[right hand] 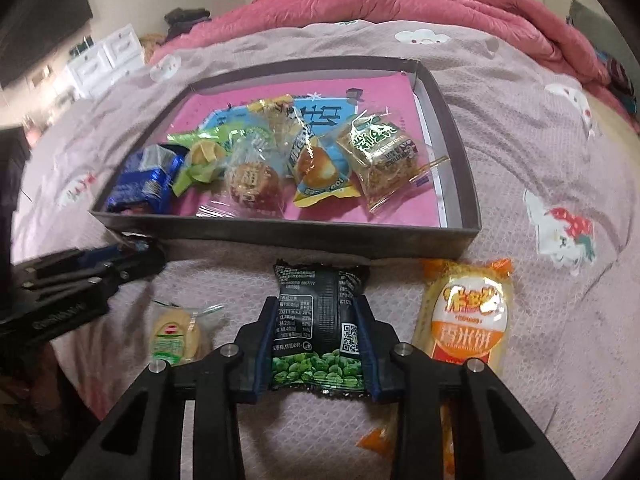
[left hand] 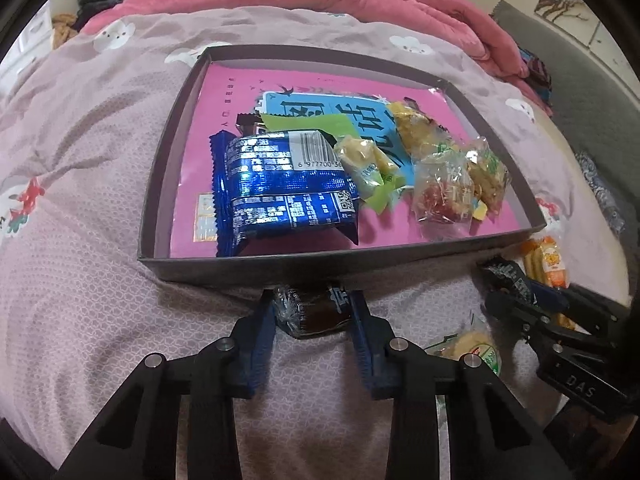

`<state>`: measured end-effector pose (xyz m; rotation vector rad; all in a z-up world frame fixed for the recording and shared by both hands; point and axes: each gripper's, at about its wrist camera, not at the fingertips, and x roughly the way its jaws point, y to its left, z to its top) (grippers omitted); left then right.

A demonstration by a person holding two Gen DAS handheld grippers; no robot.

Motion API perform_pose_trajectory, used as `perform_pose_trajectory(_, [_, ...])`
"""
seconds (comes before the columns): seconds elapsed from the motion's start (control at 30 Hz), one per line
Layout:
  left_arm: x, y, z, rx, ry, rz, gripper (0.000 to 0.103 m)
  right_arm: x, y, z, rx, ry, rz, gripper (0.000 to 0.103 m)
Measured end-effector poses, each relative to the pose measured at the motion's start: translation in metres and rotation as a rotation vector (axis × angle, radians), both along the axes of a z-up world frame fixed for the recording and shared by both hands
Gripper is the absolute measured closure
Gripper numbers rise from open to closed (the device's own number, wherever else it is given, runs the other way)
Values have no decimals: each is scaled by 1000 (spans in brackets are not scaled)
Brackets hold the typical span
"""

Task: Organize snacks
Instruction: 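Grasp the dark chocolate with the left gripper while the right grasps the green-pea bag, then carry the chocolate and green-pea bag over the tray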

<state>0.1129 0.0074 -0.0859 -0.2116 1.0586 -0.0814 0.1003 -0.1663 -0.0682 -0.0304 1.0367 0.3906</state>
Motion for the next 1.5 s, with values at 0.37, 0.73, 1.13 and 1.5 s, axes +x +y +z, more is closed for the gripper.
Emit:
perform_pose_trajectory(0.37, [-16,11,27,-53,-44,9,67,-7,-13,31,130,-99,-8,67])
perform_pose_trajectory(0.73, [-20,10,68,-57,-136,17,67,-9,-16,56,179,-214,-9,67])
perform_pose_trajectory(1.13, [-6,2,87,-49,-181,15,67,-5,-27,73,191,-287,-38,67])
perform_pose_trajectory(1.5, [14,-9,83,-53,-178,10,67,10,-42,81,220,-323,-95,67])
